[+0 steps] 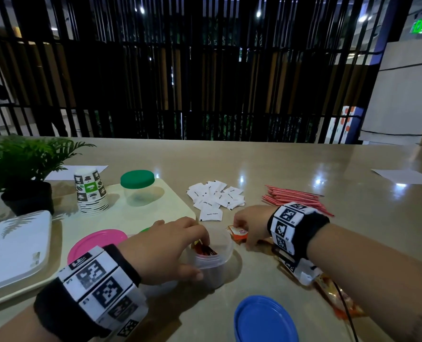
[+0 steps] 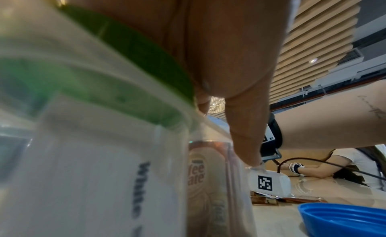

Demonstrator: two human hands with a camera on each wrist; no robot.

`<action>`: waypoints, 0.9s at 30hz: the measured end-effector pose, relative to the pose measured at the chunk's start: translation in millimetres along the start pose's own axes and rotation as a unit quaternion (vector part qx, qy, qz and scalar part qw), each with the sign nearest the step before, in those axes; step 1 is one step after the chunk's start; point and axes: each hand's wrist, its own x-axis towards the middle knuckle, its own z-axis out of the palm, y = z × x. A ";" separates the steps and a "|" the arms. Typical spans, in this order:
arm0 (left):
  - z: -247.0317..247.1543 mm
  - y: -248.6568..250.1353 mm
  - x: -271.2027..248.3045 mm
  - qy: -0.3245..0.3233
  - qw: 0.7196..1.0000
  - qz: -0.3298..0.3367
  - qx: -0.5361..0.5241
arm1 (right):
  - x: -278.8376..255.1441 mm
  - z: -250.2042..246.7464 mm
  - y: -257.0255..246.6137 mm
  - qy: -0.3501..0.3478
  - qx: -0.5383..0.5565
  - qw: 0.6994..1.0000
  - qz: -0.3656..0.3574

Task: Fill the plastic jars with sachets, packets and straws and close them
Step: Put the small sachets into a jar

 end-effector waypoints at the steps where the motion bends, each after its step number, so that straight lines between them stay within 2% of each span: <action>1: -0.6 0.6 -0.1 0.000 1.000 0.001 0.001 | 1.5 0.8 -0.6 0.007 -0.011 1.000 -0.005; 4: -1.3 1.2 -0.4 0.003 1.000 0.005 0.003 | 1.2 -1.1 -2.5 0.019 -0.034 0.999 -0.009; 10: -0.4 0.4 -0.5 0.002 1.000 0.000 -0.003 | -1.7 -6.4 7.0 0.020 0.013 1.000 0.011; 14: 0.1 -0.4 -0.3 0.003 1.000 -0.001 -0.004 | -0.4 -9.6 12.9 0.099 0.044 0.994 0.014; 17: 0.7 -0.9 -0.3 0.003 1.000 -0.002 -0.004 | -4.1 -13.9 17.4 0.202 0.057 0.978 0.014; 19: 0.7 -1.0 -0.2 0.003 1.000 -0.006 -0.002 | -13.1 -20.9 16.4 0.255 0.094 0.962 -0.007; 21: 0.3 -1.0 0.5 0.001 1.000 -0.006 -0.004 | -24.7 -32.0 10.6 0.289 0.185 0.938 -0.042; 23: -0.1 -1.1 1.0 0.000 1.000 -0.006 -0.005 | -37.5 -42.2 1.7 0.294 0.308 0.900 -0.089; 24: 0.1 -1.5 1.3 -0.001 1.000 -0.006 -0.006 | -43.1 -45.9 -3.1 0.289 0.337 0.889 -0.113; 25: 0.3 -1.9 1.5 0.000 1.000 -0.005 -0.007 | -48.5 -48.8 -8.6 0.279 0.333 0.890 -0.137; 27: 0.7 -2.3 1.6 0.002 1.000 -0.006 -0.010 | -55.0 -50.8 -20.1 0.255 0.266 0.912 -0.178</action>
